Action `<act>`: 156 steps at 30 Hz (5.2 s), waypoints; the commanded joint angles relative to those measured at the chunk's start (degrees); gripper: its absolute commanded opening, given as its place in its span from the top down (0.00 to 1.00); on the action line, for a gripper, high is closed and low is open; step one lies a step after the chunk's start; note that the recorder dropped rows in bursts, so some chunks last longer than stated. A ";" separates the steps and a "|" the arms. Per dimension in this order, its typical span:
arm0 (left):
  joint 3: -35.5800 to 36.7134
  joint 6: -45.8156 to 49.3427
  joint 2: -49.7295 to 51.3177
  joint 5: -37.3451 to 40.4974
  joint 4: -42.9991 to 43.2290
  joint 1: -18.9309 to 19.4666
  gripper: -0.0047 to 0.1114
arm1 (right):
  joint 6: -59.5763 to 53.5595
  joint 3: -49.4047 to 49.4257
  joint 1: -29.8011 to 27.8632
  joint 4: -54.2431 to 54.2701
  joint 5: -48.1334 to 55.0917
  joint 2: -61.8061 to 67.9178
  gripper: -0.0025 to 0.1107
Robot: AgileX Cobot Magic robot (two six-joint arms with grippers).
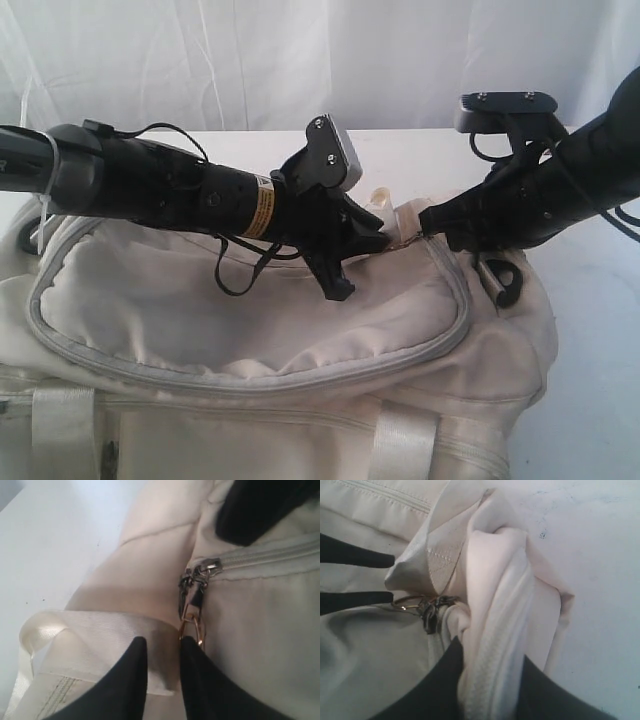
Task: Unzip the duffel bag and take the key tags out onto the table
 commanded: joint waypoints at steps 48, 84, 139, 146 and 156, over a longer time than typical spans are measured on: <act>0.28 1.88 1.64 7.05 -2.85 -6.03 0.71 | -1.21 -0.10 -0.11 -0.40 -5.26 0.01 0.98; 0.28 1.37 1.43 12.59 -5.46 -5.91 0.96 | -1.21 -0.10 -0.11 -0.27 -5.25 0.01 0.98; 7.24 -34.37 -17.30 -7.43 10.96 -11.29 0.96 | -0.28 -0.10 -0.11 7.62 -5.48 -10.06 0.98; 7.24 -39.03 -17.30 -2.10 10.96 -11.29 0.96 | -0.28 -0.10 -0.11 7.90 -3.90 -17.77 0.98; 7.24 -40.39 -17.39 -16.73 10.96 -11.83 0.96 | -0.28 -0.10 -0.11 7.76 -8.63 -16.05 0.98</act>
